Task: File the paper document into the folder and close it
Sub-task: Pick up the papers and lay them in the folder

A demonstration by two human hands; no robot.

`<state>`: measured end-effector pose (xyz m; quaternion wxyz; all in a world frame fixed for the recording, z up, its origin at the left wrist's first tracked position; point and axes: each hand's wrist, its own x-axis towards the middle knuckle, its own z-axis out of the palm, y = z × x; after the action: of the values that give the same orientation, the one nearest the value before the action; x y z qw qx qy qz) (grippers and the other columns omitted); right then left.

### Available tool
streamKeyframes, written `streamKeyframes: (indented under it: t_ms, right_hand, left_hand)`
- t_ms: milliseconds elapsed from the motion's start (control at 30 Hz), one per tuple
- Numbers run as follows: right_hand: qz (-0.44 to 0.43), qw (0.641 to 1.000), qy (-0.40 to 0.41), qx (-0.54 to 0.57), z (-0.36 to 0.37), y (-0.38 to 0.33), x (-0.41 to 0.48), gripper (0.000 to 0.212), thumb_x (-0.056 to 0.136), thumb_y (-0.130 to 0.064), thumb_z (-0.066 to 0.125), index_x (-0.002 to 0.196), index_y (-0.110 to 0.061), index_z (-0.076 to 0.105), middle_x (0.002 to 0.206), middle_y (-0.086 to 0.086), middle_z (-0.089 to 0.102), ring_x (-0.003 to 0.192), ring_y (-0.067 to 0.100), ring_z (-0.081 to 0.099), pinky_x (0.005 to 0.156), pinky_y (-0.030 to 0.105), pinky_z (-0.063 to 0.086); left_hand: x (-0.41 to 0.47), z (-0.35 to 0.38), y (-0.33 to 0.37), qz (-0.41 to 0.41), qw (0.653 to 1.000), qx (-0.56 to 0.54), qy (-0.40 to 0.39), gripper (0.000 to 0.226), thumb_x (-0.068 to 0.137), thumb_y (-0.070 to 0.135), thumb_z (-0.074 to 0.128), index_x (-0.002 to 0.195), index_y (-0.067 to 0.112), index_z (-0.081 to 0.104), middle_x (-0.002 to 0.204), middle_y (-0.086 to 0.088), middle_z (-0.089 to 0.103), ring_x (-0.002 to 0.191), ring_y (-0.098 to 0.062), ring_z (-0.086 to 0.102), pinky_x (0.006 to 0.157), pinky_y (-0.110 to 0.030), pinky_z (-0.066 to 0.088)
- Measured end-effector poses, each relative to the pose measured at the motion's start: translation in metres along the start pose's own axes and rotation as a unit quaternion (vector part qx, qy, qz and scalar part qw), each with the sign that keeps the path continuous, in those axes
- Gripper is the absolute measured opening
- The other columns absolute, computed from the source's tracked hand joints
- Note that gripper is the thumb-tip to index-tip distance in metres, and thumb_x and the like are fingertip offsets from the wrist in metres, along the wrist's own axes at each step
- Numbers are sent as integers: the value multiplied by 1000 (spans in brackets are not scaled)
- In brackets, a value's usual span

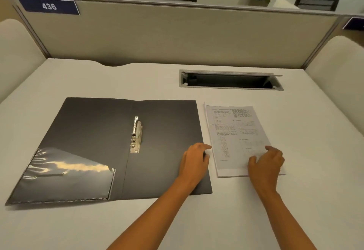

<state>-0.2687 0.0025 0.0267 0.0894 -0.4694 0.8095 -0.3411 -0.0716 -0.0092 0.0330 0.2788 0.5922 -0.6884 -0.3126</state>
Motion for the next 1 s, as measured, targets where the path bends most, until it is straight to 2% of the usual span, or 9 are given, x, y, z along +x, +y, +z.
streamKeyframes:
  t_ms: [100, 200, 367, 567, 633, 700, 767, 933, 1000]
  right_hand:
    - [79, 993, -32, -81, -6, 7, 20, 56, 83, -13, 59, 127, 11, 34, 129, 28, 38, 118, 41, 35, 101, 49, 37]
    - [87, 988, -53, -119, -8, 10, 32, 59, 85, -22, 60, 126, 11, 34, 129, 29, 39, 117, 42, 36, 100, 49, 36]
    - [70, 985, -42, -150, -7, 12, 44, 61, 82, -29, 65, 121, 11, 41, 123, 30, 45, 113, 44, 40, 96, 50, 36]
    - [168, 970, -112, -135, -14, 6, 76, 67, 82, -43, 63, 120, 9, 45, 123, 28, 51, 117, 44, 45, 98, 50, 39]
    - [172, 969, -145, -105, -16, 3, 83, 56, 83, -41, 62, 113, 5, 52, 118, 25, 57, 112, 44, 50, 94, 48, 45]
    - [173, 971, -156, -58, -18, 3, 85, 45, 83, -36, 61, 104, 3, 57, 109, 23, 63, 101, 41, 58, 83, 44, 50]
    - [166, 973, -159, -22, -22, 4, 85, 37, 85, -32, 60, 98, 2, 59, 104, 21, 66, 89, 37, 61, 73, 38, 50]
    - [166, 974, -136, 72, -34, -2, 78, 37, 86, -14, 55, 120, -3, 49, 114, 17, 60, 86, 28, 53, 69, 32, 41]
    - [150, 979, -103, 90, -41, -5, 74, 38, 83, -5, 51, 121, -7, 53, 115, 15, 62, 85, 26, 53, 65, 28, 40]
  left_hand:
    - [6, 11, 1, 13, 996, 77, -43, 43, 91, 32, 55, 133, 27, 48, 143, 0, 45, 131, -18, 38, 109, -33, 30]
    - [7, 17, -2, 22, 986, 154, -65, 56, 88, 43, 55, 140, 32, 38, 151, -1, 31, 138, -21, 26, 114, -37, 20]
    - [5, 24, -4, 41, 970, 236, -41, 59, 87, 47, 54, 141, 34, 34, 154, 0, 28, 138, -20, 26, 112, -36, 22]
    - [8, 23, -1, 51, 963, 261, -37, 58, 87, 47, 54, 140, 34, 34, 153, 1, 29, 135, -21, 30, 109, -35, 25]
    - [8, 23, 0, 49, 963, 262, -37, 58, 87, 47, 54, 141, 34, 34, 153, 1, 29, 135, -21, 30, 109, -35, 25]
    - [7, 24, 0, 46, 962, 266, -39, 58, 88, 47, 53, 141, 35, 32, 153, 1, 28, 135, -21, 29, 109, -36, 26]
    - [8, 25, 0, 45, 961, 268, -41, 58, 88, 48, 52, 141, 35, 32, 153, 1, 28, 136, -21, 28, 110, -36, 25]
    - [9, 27, 0, 33, 963, 261, -53, 58, 88, 46, 53, 141, 35, 31, 154, 1, 27, 137, -22, 25, 111, -39, 23]
    - [9, 28, -1, 30, 964, 257, -56, 58, 89, 46, 53, 141, 35, 31, 154, 1, 26, 138, -22, 24, 112, -40, 22]
